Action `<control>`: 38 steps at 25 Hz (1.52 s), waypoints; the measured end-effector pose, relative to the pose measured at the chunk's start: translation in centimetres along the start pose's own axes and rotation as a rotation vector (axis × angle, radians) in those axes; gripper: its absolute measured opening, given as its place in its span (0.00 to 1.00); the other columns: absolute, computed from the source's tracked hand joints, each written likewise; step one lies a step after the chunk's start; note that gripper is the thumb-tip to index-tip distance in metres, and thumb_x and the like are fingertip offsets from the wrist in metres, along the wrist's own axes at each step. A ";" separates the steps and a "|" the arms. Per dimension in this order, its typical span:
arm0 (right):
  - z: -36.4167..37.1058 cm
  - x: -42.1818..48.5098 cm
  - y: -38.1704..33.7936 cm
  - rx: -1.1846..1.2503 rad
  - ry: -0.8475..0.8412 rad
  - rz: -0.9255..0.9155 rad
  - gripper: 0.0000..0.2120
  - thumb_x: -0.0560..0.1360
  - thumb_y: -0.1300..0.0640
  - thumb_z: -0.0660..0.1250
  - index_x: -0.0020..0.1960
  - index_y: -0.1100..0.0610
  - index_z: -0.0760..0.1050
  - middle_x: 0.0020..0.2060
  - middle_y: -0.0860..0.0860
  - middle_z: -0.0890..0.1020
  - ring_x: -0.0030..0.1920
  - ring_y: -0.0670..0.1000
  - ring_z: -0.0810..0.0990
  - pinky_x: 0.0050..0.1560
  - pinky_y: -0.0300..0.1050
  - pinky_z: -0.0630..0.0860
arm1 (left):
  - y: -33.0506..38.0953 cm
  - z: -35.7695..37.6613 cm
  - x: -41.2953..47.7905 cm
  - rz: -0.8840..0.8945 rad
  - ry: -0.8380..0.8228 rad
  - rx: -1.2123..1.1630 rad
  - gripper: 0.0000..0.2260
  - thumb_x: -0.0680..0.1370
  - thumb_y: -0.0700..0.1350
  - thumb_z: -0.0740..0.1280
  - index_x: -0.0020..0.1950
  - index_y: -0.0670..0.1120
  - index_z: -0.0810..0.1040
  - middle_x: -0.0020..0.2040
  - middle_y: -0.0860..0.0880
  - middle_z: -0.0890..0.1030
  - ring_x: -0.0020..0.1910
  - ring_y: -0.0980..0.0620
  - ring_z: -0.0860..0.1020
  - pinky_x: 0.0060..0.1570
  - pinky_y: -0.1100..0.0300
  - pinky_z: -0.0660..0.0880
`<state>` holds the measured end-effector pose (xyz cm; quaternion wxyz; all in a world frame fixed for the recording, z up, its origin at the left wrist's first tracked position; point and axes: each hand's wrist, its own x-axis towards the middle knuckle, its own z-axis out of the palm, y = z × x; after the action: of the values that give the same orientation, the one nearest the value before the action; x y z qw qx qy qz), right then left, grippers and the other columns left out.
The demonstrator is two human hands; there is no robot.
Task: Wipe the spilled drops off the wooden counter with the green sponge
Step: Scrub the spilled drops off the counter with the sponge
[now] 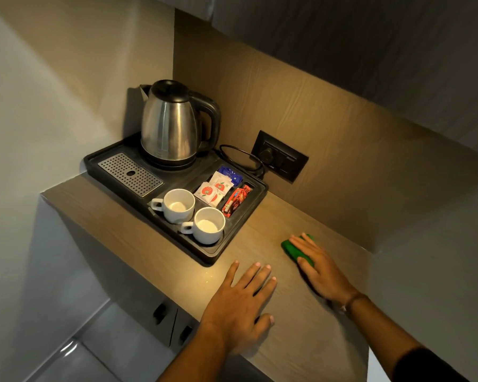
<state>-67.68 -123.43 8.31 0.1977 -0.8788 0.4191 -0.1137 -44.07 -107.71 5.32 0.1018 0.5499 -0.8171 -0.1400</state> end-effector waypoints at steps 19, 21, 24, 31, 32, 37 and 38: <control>5.0 -10.0 -6.9 -0.073 0.124 0.223 0.28 0.84 0.51 0.57 0.82 0.39 0.55 0.83 0.39 0.58 0.83 0.45 0.48 0.81 0.55 0.47 | -0.2 0.4 0.0 0.012 -0.017 0.046 0.33 0.84 0.66 0.45 0.85 0.53 0.42 0.87 0.49 0.40 0.83 0.48 0.35 0.80 0.33 0.37; 4.3 -14.1 -6.5 -0.088 0.134 0.249 0.27 0.84 0.49 0.56 0.82 0.38 0.55 0.82 0.38 0.57 0.83 0.45 0.48 0.81 0.57 0.49 | -0.2 0.5 0.1 0.017 -0.027 0.062 0.33 0.84 0.66 0.44 0.85 0.52 0.41 0.86 0.48 0.39 0.83 0.47 0.34 0.80 0.33 0.37; 1.8 -11.9 -5.2 -0.083 0.226 0.465 0.24 0.85 0.56 0.60 0.80 0.48 0.63 0.81 0.47 0.64 0.83 0.55 0.54 0.82 0.59 0.52 | -0.1 0.4 -0.1 0.021 -0.017 0.075 0.33 0.84 0.65 0.44 0.85 0.51 0.43 0.87 0.47 0.41 0.84 0.46 0.37 0.80 0.32 0.39; 7.5 -15.8 -12.4 -0.111 0.225 0.381 0.30 0.82 0.51 0.58 0.82 0.38 0.54 0.82 0.38 0.58 0.83 0.43 0.48 0.81 0.51 0.45 | -0.3 0.5 -0.2 0.039 0.000 0.082 0.34 0.84 0.64 0.43 0.86 0.49 0.46 0.87 0.46 0.46 0.85 0.44 0.43 0.80 0.31 0.44; 7.3 -17.4 -12.1 -0.109 0.223 0.372 0.30 0.82 0.51 0.58 0.82 0.38 0.55 0.82 0.38 0.58 0.83 0.44 0.48 0.81 0.52 0.47 | -0.3 0.6 -0.2 0.038 -0.009 0.086 0.34 0.84 0.64 0.44 0.86 0.49 0.47 0.87 0.46 0.46 0.85 0.44 0.43 0.80 0.31 0.45; 4.9 -13.5 -10.9 -0.044 0.389 0.695 0.27 0.83 0.55 0.62 0.81 0.47 0.61 0.81 0.48 0.63 0.83 0.52 0.52 0.83 0.59 0.46 | -0.4 0.7 -0.2 0.030 -0.007 0.101 0.34 0.84 0.65 0.45 0.85 0.49 0.47 0.87 0.45 0.49 0.85 0.43 0.45 0.80 0.31 0.46; 5.5 -13.0 -11.8 -0.030 0.367 0.668 0.28 0.83 0.53 0.61 0.82 0.47 0.59 0.82 0.47 0.61 0.83 0.50 0.50 0.83 0.59 0.44 | -0.3 0.6 -0.2 0.035 -0.003 0.101 0.33 0.84 0.64 0.45 0.85 0.49 0.47 0.87 0.45 0.49 0.85 0.43 0.46 0.80 0.31 0.46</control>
<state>-65.59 -105.15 8.14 0.1325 -0.6614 0.7127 -0.1923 -43.92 -107.59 4.60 0.0750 0.5398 -0.8327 -0.0974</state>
